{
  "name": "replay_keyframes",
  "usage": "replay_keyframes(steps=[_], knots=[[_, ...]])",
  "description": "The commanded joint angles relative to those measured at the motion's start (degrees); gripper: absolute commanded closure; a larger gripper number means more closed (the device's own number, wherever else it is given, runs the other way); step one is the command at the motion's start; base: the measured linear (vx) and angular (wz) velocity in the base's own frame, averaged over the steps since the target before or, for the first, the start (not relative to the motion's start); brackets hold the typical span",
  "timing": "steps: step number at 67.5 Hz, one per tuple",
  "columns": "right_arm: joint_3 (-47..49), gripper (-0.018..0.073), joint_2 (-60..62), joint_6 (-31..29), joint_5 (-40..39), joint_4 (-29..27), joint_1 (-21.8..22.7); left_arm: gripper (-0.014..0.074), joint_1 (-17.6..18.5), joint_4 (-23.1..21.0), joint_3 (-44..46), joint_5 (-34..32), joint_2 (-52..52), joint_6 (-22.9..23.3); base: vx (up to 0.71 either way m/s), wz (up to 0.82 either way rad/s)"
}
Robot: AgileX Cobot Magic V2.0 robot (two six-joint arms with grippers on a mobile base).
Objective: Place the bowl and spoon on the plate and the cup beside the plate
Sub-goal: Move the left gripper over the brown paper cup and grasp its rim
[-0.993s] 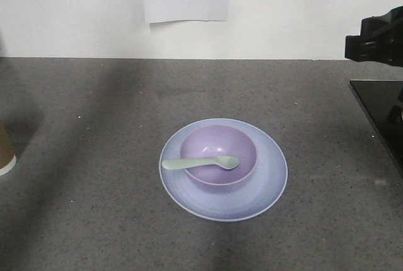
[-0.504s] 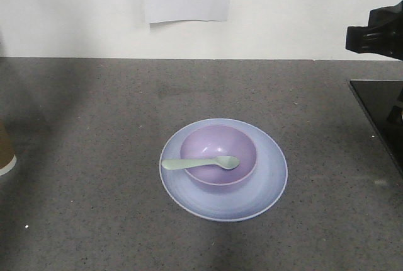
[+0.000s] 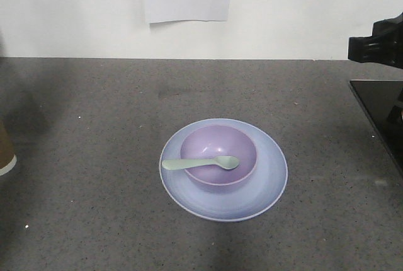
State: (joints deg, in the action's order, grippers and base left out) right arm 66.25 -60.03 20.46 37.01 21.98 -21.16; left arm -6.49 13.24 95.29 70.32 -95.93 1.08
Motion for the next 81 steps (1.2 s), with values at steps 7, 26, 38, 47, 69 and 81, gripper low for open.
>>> replay_keyframes(steps=[7,26,38,47,69,81], knots=[[1.68,0.0570,0.75,-0.08,-3.17,1.54,0.22,0.0017,-2.60,-3.45,1.25,-0.51,2.61,-0.67,0.00,0.00],[1.52,0.0570,0.70,-0.08,-2.77,1.43,0.22,0.0017,-5.43,-8.74,-0.42,-0.72,2.62,-3.80,0.00,0.00],[1.52,0.0570,0.70,-0.08,-2.72,1.49,0.22,0.0017,-5.43,-7.67,-6.45,-3.78,2.62,-4.66,0.00,0.00],[1.52,0.0570,0.70,-0.08,-2.78,1.49,0.22,0.0017,-5.43,-7.56,-7.83,-5.63,2.62,-4.66,0.00,0.00],[1.52,0.0570,0.70,-0.08,-2.97,1.39,0.22,0.0111,-5.43,-7.75,-7.83,-5.12,1.47,-3.01,0.00,0.00],[1.52,0.0570,0.70,-0.08,-2.44,1.28,0.22,0.0349,-5.43,-6.80,-7.91,-6.55,1.49,-3.06,0.00,0.00]])
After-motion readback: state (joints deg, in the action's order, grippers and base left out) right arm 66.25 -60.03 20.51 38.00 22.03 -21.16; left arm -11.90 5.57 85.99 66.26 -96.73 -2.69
